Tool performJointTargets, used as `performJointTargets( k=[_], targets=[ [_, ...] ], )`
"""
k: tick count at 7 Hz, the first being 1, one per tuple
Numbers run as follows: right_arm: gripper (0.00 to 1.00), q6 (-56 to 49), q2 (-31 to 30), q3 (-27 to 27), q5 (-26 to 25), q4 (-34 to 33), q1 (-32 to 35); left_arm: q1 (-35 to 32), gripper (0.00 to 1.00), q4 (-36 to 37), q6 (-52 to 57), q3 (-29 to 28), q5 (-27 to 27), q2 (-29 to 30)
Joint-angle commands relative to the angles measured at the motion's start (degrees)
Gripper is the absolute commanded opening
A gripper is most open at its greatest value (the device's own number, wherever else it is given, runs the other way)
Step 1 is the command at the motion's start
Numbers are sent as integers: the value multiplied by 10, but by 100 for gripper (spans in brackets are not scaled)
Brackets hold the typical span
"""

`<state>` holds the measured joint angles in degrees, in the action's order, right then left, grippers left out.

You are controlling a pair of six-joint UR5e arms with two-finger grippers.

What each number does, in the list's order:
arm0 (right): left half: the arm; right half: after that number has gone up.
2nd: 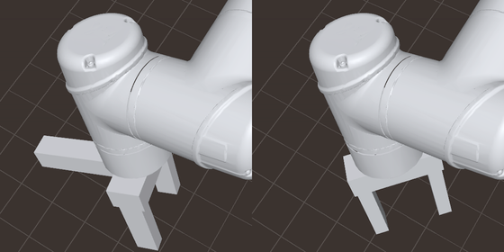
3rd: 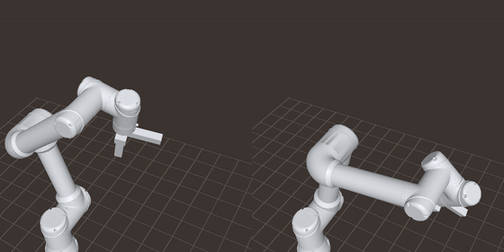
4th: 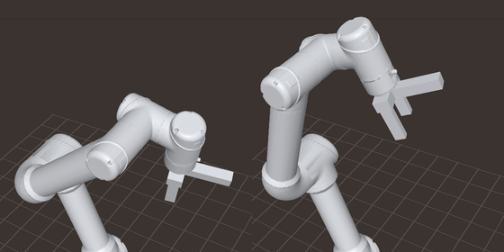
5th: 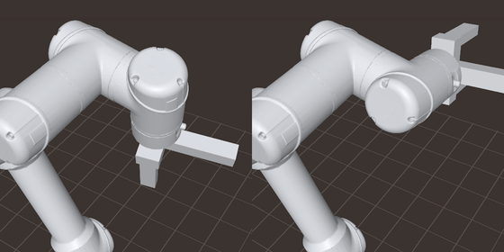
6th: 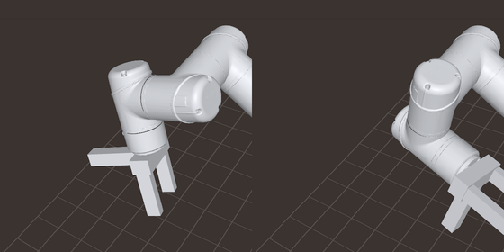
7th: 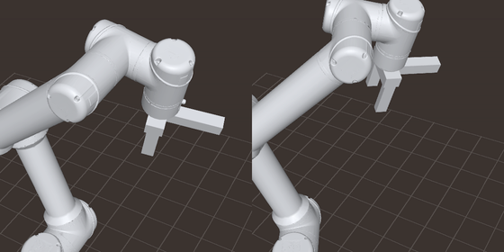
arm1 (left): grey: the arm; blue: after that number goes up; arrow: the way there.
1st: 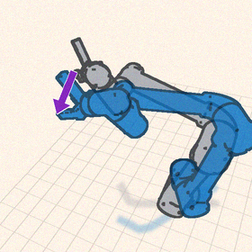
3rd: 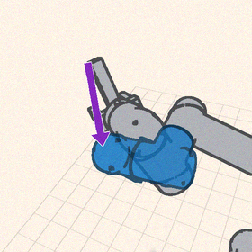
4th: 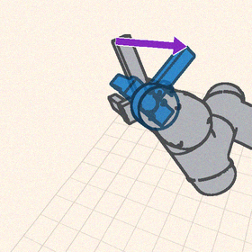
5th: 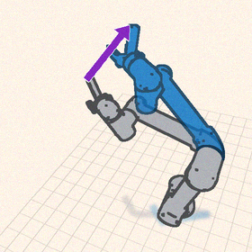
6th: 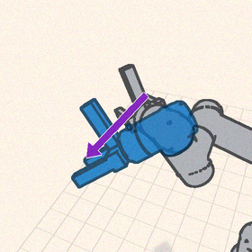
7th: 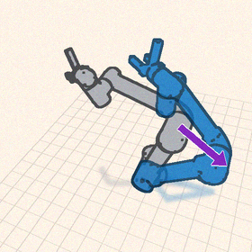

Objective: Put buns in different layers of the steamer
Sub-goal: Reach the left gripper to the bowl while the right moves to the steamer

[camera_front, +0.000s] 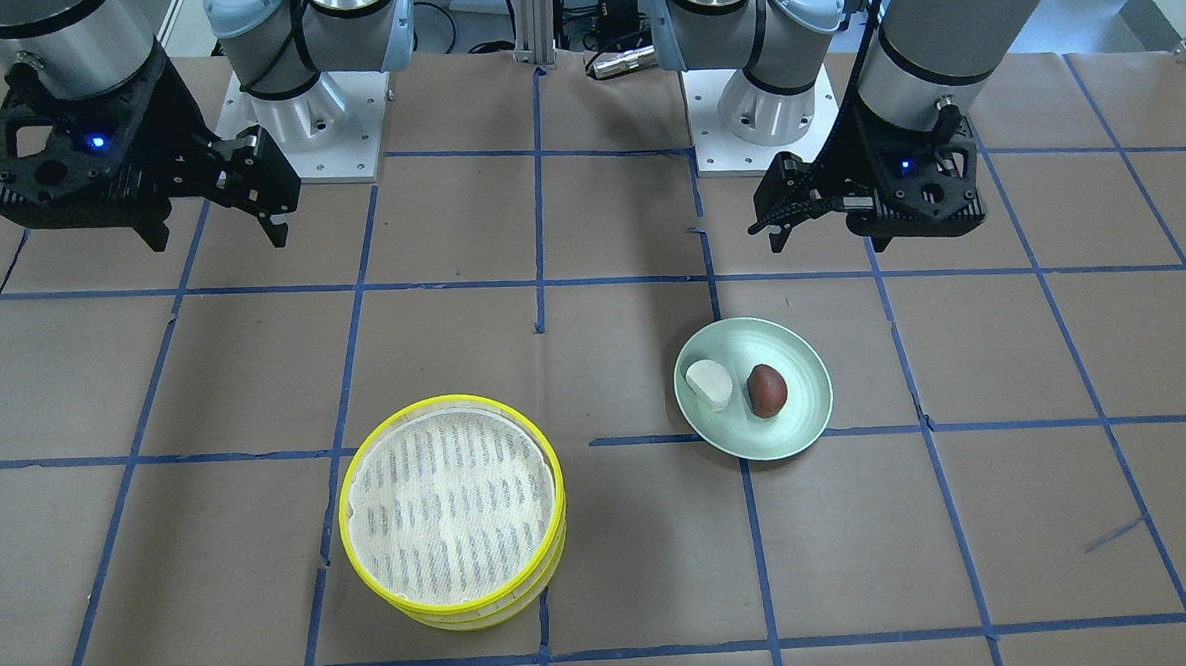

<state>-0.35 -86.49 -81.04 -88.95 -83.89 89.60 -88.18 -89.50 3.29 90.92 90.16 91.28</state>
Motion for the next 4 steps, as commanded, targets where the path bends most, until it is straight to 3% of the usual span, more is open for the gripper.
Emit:
performJointTargets(
  k=[1,4],
  targets=[
    [100,0,0,0,0,0,0,1,100,1,0,0,-6,-1],
    [100,0,0,1,0,0,0,3,100,1,0,3,-5,0]
  ],
)
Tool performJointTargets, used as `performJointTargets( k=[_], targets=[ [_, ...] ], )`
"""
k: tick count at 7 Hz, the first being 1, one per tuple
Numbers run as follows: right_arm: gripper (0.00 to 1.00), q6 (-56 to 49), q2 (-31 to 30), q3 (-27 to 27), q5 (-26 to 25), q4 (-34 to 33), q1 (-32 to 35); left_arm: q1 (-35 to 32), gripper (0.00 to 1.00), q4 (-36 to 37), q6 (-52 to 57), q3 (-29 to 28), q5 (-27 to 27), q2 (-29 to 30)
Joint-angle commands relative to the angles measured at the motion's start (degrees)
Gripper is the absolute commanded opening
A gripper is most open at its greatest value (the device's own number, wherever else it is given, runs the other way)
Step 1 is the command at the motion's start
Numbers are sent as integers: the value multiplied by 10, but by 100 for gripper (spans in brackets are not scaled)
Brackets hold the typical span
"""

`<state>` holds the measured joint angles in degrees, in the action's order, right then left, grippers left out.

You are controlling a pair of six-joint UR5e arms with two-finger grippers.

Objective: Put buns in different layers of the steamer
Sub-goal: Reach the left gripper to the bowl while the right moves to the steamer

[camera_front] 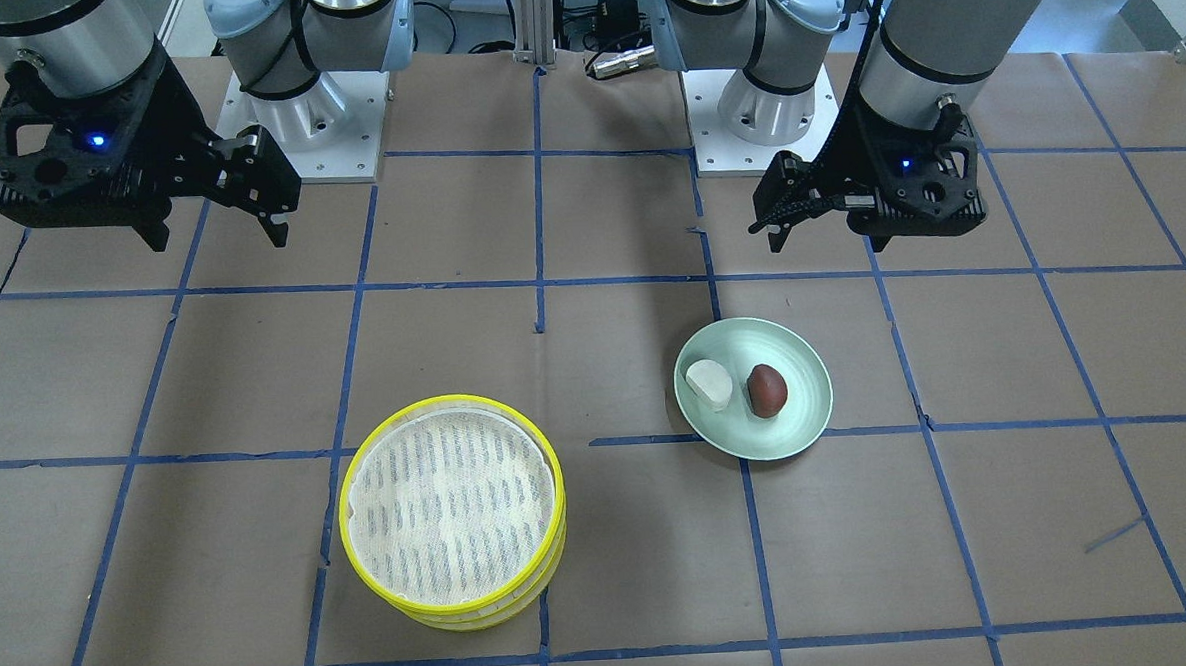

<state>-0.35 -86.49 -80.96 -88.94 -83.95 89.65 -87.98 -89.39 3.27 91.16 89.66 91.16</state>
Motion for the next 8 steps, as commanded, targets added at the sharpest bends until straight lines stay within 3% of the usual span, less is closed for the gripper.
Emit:
performJointTargets(
  k=[1,3,6,8],
  targets=[
    [100,0,0,-1,-1,0,0,-3,100,2,0,-6,1,1],
    [100,0,0,-1,0,-2,0,-9,100,8,-4,6,-1,23],
    [100,3,2,-2,-1,-2,0,-10,100,174,-9,106,-11,71],
    [100,8,33,-24,0,-36,1,-17,100,194,-42,124,-70,113]
  ],
)
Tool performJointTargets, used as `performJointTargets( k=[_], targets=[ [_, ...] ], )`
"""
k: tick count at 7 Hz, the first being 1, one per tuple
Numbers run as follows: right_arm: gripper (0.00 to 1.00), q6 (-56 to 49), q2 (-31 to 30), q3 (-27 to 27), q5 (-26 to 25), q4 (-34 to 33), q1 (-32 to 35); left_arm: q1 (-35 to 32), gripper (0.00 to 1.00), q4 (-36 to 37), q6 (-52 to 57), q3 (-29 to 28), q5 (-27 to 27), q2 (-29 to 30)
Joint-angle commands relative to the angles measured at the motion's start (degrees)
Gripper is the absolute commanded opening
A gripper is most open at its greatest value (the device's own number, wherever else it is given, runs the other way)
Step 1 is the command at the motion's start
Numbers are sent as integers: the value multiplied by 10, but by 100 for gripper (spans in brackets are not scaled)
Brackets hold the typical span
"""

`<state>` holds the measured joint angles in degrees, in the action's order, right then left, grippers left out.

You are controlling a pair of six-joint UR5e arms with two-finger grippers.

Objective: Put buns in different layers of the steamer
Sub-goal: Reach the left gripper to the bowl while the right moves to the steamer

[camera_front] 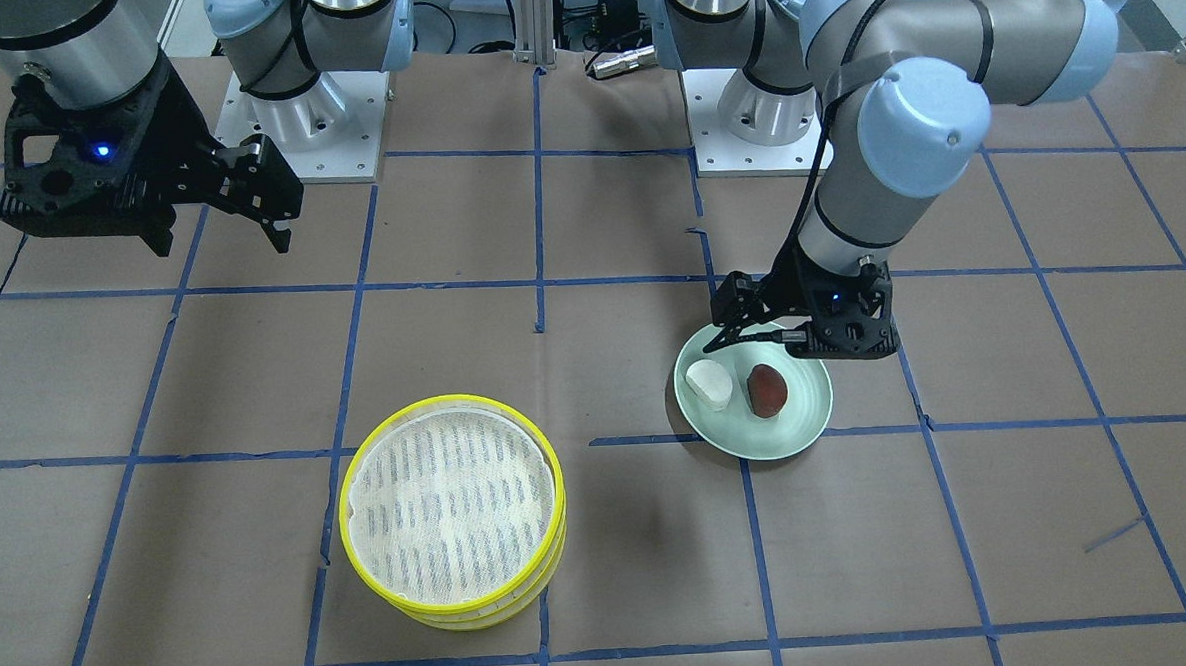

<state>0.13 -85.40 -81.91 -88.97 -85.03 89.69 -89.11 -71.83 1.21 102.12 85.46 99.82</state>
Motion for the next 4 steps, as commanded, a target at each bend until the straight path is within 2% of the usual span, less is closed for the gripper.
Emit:
performJointTargets(
  k=[1,3,4],
  targets=[
    [100,0,51,-20,-7,-104,0,-26,100,53,-26,23,-24,41],
    [100,3,77,-45,0,-118,0,-34,100,119,-31,54,-21,66],
    [100,4,105,-47,2,-159,2,-34,100,142,-31,68,-21,70]
  ],
)
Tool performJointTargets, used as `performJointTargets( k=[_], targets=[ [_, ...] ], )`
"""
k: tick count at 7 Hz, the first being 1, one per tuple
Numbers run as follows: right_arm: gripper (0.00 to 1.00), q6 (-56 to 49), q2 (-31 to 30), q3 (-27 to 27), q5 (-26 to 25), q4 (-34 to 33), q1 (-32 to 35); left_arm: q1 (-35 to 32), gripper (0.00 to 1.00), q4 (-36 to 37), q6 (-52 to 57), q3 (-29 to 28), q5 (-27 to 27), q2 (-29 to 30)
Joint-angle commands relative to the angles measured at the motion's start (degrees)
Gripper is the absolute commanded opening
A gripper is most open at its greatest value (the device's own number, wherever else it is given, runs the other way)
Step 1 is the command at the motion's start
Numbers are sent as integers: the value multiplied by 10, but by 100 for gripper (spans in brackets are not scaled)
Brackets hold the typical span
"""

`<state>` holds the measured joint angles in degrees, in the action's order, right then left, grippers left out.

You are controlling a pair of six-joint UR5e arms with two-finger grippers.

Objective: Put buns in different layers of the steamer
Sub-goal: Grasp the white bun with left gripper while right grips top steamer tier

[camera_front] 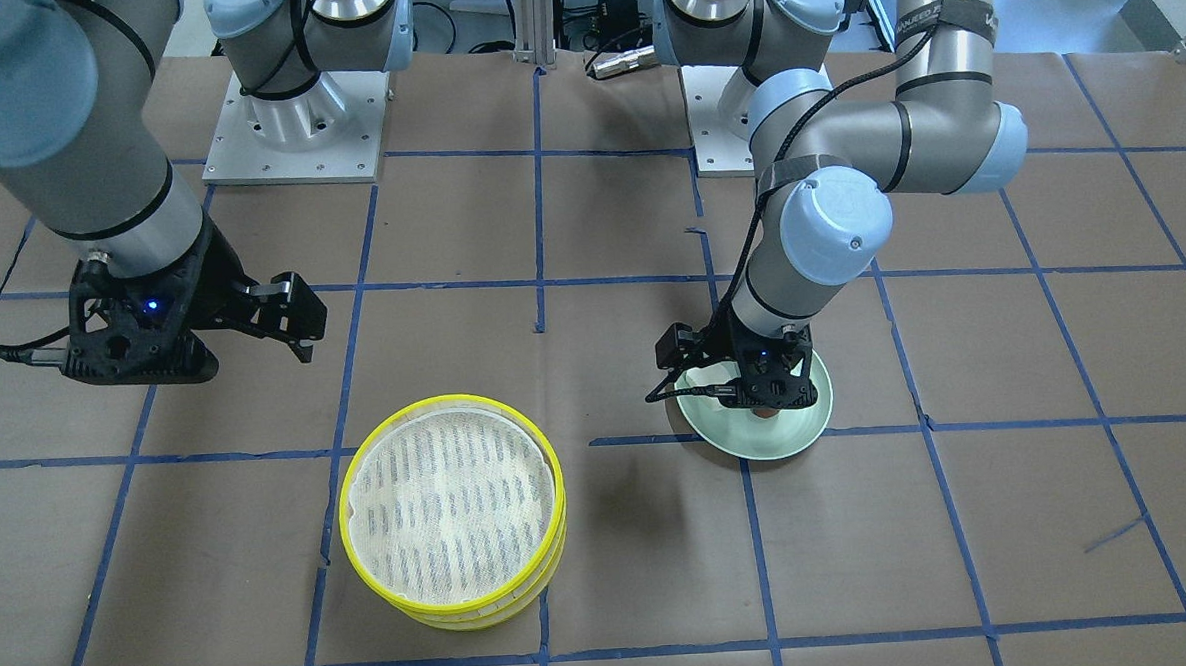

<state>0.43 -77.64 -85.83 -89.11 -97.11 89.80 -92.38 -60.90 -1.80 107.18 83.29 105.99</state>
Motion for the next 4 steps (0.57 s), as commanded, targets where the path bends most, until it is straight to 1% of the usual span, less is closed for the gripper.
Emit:
performJointTargets(
  k=[1,2,3,4],
  targets=[
    [100,1,68,-7,2,-94,14,-2,100,37,1,24,1,17],
    [100,8,87,-7,-2,-133,40,-2,100,37,0,26,10,29],
    [100,11,100,-7,-2,-146,41,-2,100,37,0,33,17,30],
    [100,15,130,-7,-2,-175,41,-2,95,37,-1,38,18,30]
  ],
)
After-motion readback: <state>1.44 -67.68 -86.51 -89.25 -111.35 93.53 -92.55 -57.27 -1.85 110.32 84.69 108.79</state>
